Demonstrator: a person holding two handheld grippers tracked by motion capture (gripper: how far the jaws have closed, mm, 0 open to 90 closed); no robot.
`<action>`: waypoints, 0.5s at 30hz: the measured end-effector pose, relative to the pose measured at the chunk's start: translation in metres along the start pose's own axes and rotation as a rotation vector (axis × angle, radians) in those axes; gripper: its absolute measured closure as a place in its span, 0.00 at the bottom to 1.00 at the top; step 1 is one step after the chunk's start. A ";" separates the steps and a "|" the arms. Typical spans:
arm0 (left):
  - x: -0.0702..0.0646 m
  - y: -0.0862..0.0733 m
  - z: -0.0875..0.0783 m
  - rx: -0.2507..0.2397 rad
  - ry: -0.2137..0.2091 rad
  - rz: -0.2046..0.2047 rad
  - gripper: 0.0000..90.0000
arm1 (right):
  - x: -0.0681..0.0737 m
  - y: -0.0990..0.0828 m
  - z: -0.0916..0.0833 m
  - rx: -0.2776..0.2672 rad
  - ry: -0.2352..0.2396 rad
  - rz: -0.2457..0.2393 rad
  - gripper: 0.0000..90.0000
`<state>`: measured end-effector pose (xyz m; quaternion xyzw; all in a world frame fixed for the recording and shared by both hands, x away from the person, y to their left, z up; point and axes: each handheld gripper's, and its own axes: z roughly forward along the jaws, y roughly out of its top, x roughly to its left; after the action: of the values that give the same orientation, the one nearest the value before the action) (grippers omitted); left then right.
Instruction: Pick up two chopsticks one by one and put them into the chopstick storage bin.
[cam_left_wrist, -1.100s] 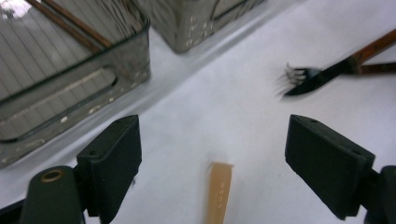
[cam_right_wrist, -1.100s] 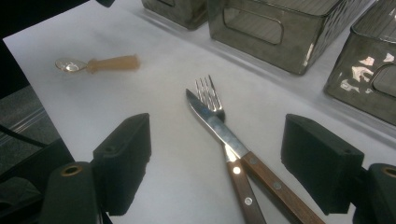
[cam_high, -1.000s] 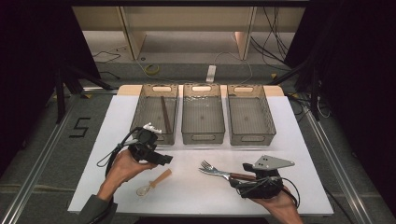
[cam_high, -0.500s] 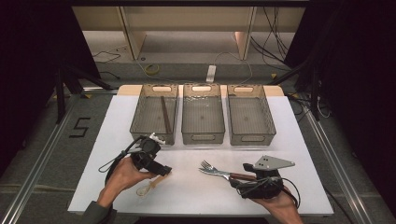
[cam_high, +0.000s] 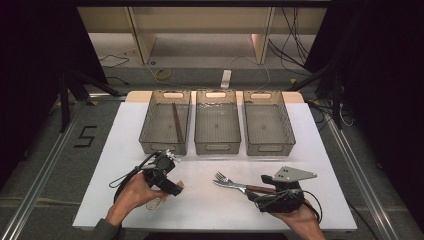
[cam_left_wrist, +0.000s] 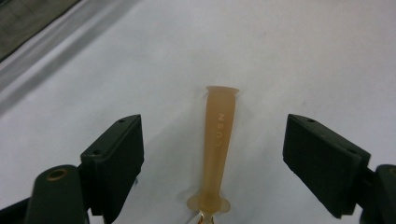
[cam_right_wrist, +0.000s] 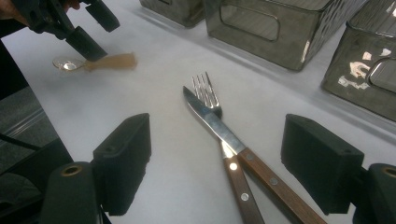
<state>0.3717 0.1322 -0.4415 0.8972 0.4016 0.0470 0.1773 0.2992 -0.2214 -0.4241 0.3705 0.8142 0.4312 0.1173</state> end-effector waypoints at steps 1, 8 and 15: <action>0.000 0.000 0.000 0.009 0.001 0.003 0.22 | 0.000 0.000 0.001 0.002 0.002 0.001 0.28; -0.003 0.000 0.005 0.057 0.012 0.020 0.23 | -0.002 -0.001 0.000 0.001 0.002 0.002 0.28; -0.004 -0.001 0.010 0.075 0.019 0.030 0.32 | 0.000 -0.001 0.001 0.006 0.001 0.004 0.28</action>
<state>0.3707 0.1271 -0.4505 0.9086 0.3914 0.0430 0.1392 0.2998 -0.2212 -0.4258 0.3724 0.8147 0.4293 0.1152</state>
